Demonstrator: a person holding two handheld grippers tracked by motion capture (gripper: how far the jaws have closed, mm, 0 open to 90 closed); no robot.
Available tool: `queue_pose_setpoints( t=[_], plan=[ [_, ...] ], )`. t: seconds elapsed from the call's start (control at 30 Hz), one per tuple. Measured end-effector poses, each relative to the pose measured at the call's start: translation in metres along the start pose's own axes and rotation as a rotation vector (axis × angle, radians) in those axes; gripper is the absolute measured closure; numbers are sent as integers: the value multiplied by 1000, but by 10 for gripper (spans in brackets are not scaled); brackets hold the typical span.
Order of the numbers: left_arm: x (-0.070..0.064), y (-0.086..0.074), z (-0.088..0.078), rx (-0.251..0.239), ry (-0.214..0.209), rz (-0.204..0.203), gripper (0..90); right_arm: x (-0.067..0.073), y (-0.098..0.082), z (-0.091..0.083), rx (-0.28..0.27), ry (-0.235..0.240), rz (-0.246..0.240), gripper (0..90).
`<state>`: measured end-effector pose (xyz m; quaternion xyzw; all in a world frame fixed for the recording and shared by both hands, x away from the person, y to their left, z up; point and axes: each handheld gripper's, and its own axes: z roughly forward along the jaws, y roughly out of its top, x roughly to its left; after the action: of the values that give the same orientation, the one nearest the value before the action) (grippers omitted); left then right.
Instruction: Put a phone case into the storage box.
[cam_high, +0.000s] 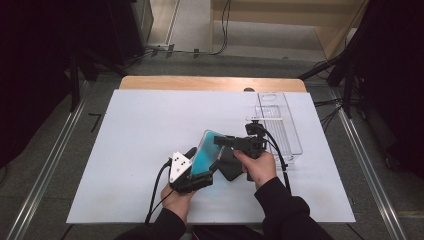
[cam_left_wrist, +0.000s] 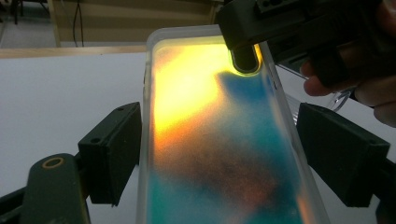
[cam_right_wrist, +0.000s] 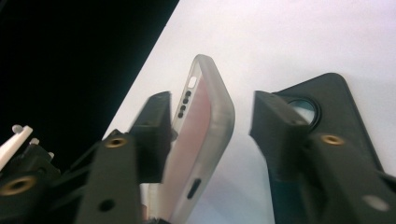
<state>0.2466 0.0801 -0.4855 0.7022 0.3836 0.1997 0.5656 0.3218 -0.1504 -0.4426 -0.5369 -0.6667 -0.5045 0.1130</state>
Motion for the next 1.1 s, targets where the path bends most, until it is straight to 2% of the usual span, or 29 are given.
queue_pose_setpoints(
  t=[0.03, 0.07, 0.1, 0.13, 0.17, 0.4, 0.47, 0.6, 0.7, 0.73, 0.77, 0.9, 0.93, 0.97, 1.0, 1.03, 1.1],
  plan=[
    [0, 0, 0, 1, -3, -3, 167, 0, 1, 1, -1, 3, 2, 570],
    [0, 0, 0, 1, -3, -3, 166, 0, 1, 1, -1, 3, 2, 570],
    [0, 0, 0, 2, -8, -18, 166, 0, 1, 1, 4, 9, 9, 669],
    [0, 0, 0, 2, -8, -18, 166, 0, 1, 1, 4, 9, 9, 669],
    [0, 0, 0, 3, -12, -25, 166, -1, 1, 1, 3, 12, 11, 728],
    [-1, -1, 2, 9, -10, -13, 166, -2, 2, -1, 7, 42, 30, 756],
    [0, 1, 2, 29, -23, -28, 165, -1, 3, -2, 11, 57, 35, 758],
    [-1, 2, 2, 29, -25, -20, 163, -1, 3, -4, 15, 66, 41, 761],
    [0, 4, 2, 45, -40, -33, 156, 0, 4, -6, 18, 76, 43, 769],
    [0, 5, 2, 62, -37, -37, 156, 0, 4, -6, 18, 76, 43, 769],
    [1, 8, 2, 84, -35, -61, 113, 2, 5, -6, 15, 84, 39, 771],
    [3, 10, 2, 117, -45, -76, 89, 4, 6, -8, 8, 80, 23, 770],
    [3, 13, 2, 145, -54, -77, 90, 4, 6, -11, -4, 69, 7, 770],
    [3, 13, 2, 145, -54, -77, 92, 4, 7, -12, -9, 57, 3, 770],
    [2, 16, 3, 173, -58, -76, 92, 3, 7, -13, -11, 47, -8, 770],
    [2, 16, 3, 173, -58, -76, 96, 3, 7, -13, -11, 47, -8, 770],
    [3, 18, 3, 208, -75, -88, 119, 1, 8, -17, -18, 13, -23, 770]
  ],
)
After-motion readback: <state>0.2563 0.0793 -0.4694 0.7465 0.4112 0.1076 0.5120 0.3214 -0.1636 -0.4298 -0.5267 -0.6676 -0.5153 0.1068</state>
